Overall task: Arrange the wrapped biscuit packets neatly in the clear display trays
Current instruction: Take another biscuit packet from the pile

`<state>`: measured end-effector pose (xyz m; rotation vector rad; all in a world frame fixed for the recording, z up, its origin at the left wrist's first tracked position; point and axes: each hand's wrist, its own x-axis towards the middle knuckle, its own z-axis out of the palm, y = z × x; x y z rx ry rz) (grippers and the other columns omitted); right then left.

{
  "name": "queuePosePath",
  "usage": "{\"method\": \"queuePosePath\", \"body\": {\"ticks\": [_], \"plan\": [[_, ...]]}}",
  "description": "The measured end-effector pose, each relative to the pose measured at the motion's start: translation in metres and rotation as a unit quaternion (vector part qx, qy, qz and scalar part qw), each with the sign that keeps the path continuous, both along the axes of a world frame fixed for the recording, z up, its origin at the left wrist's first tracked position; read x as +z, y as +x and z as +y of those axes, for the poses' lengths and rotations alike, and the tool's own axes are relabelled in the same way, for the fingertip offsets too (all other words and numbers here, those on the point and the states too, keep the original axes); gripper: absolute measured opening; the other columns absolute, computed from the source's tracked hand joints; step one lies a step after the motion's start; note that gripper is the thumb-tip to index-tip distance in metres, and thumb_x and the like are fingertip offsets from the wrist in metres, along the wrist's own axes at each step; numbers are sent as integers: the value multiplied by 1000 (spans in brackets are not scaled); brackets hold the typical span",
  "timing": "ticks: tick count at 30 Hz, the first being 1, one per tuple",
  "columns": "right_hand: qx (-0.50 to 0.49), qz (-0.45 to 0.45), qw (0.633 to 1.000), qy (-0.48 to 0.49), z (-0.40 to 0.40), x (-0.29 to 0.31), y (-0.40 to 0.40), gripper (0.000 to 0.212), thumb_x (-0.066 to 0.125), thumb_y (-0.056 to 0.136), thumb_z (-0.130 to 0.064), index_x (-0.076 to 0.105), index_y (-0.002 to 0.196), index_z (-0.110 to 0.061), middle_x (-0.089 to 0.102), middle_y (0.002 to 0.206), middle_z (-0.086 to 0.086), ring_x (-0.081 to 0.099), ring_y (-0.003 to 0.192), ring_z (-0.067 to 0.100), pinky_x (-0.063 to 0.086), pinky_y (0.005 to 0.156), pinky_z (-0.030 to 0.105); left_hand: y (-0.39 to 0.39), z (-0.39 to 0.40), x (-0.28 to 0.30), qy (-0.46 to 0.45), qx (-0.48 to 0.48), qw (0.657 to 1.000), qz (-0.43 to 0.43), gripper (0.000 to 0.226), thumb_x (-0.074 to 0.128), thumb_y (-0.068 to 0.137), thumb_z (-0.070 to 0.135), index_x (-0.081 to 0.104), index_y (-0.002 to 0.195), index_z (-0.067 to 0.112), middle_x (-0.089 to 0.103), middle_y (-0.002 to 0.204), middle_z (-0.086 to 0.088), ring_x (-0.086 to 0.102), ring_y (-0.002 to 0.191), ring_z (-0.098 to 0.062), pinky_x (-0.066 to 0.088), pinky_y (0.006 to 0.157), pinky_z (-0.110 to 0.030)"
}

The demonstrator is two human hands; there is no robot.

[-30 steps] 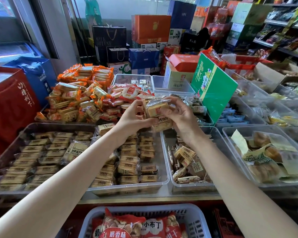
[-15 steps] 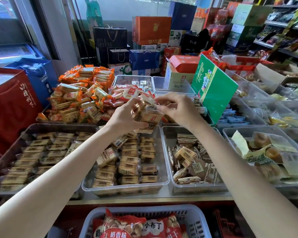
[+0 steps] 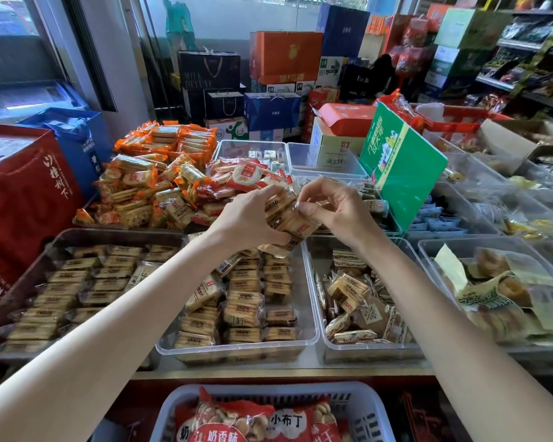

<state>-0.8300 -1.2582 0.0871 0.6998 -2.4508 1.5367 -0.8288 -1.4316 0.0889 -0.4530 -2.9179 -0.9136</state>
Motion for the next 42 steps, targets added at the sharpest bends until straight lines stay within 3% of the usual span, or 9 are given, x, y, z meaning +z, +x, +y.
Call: {"method": "queuePosePath", "body": {"ticks": [6, 11, 14, 18, 24, 27, 34, 38, 42], "plan": [[-4, 102, 980, 170, -4, -3, 0, 12, 68, 84, -5, 70, 92, -14, 65, 87, 0, 58, 79, 12, 45, 75, 11, 0, 1, -10, -20, -4, 999, -26, 86, 79, 69, 31, 36, 142, 26, 49, 138, -3, 49, 121, -21, 42, 92, -30], [-49, 57, 997, 28, -3, -7, -1, 14, 68, 83, -5, 68, 87, -19, 64, 82, -12, 58, 75, -5, 48, 70, 10, 0, 1, -9, 31, 8, 999, -17, 81, 79, 70, 29, 39, 140, 25, 53, 131, -2, 49, 105, -12, 39, 86, -23], [-85, 47, 994, -44, -3, -9, -1, 11, 68, 84, -6, 67, 85, -17, 64, 82, -11, 57, 76, -3, 46, 72, 10, -2, 1, -8, 52, 20, 998, 2, 82, 79, 71, 28, 37, 142, 23, 52, 133, -3, 48, 112, -13, 33, 86, -18], [-96, 68, 993, -15, -3, -10, -4, 16, 68, 85, -11, 62, 81, -25, 58, 88, -11, 55, 85, 4, 44, 77, 14, -4, 2, -8, 57, 14, 998, 12, 82, 79, 72, 28, 37, 142, 22, 51, 136, -3, 48, 119, -16, 32, 88, -20], [-49, 55, 994, 86, 15, -11, -8, 20, 75, 78, -9, 66, 96, -8, 66, 94, 2, 64, 81, 8, 53, 78, 16, -4, -8, -15, 102, 3, 995, 12, 76, 81, 69, 22, 43, 136, 23, 57, 111, 2, 52, 83, -14, 39, 71, -23], [-55, 102, 984, 134, 17, -13, -8, 17, 77, 76, -11, 72, 93, -9, 68, 91, 2, 63, 77, 11, 52, 74, 18, -2, -11, -22, 157, 19, 987, 2, 80, 82, 69, 19, 41, 137, 23, 54, 118, 4, 51, 93, -12, 43, 80, -25], [-35, -48, 997, -57, 29, -9, -10, 20, 71, 80, -9, 67, 99, -15, 72, 91, 2, 71, 71, 19, 57, 62, 24, -2, -19, -31, 261, 4, 964, -49, 74, 82, 66, 10, 42, 124, 33, 53, 130, -2, 66, 92, -30, 55, 83, -45], [-34, 80, 993, 82, 20, -4, -19, 28, 73, 79, -9, 68, 105, -16, 67, 104, -2, 67, 80, 8, 56, 71, 20, -6, -16, -30, 279, -43, 957, -66, 73, 80, 67, 6, 42, 124, 31, 54, 127, 1, 59, 101, -8, 58, 79, -32], [-20, 65, 997, 39, 17, 1, -22, 11, 73, 78, -6, 73, 89, -8, 68, 84, -9, 66, 77, 5, 52, 73, 13, -5, -20, -28, 296, -72, 950, -67, 67, 78, 69, 0, 45, 115, 35, 57, 117, 10, 58, 97, 5, 57, 78, -27]]}}
